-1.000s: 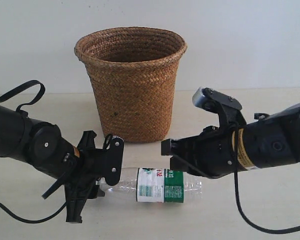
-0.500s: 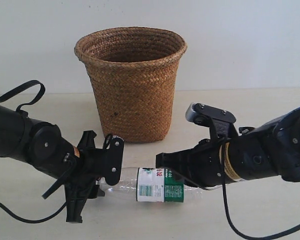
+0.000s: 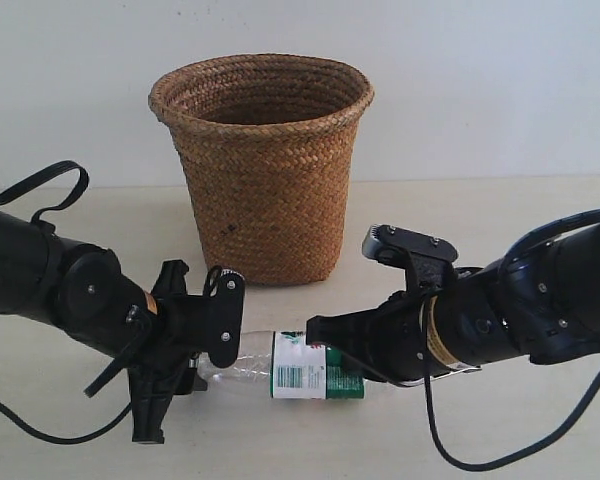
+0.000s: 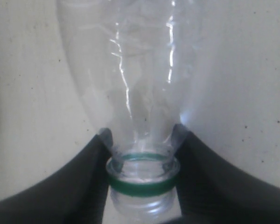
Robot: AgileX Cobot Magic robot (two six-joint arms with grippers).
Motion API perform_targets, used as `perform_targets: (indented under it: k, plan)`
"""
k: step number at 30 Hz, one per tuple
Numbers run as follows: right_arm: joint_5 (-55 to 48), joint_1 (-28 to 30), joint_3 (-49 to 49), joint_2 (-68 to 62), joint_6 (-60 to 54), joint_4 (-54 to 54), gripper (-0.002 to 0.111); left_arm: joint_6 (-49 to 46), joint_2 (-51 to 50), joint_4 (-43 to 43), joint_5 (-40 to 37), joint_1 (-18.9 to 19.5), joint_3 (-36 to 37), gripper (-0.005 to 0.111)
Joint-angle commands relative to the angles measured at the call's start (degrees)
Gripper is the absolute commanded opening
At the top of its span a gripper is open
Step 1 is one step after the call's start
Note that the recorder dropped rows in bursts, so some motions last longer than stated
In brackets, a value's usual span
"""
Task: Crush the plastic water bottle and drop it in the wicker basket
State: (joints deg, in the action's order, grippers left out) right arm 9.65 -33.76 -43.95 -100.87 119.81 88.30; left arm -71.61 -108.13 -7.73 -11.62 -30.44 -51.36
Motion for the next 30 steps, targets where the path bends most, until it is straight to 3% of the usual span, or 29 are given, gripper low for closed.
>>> perform_targets:
  k: [1, 30]
  plan:
    - [-2.1, -0.1, 0.5, -3.9, 0.2, 0.4, 0.0, 0.1, 0.0, -0.8, 0.0, -0.2, -0.3, 0.004]
    - [0.6, 0.0, 0.4, -13.0, 0.2, -1.1, 0.0, 0.1, 0.1, -0.8, 0.7, -0.2, -0.3, 0.004]
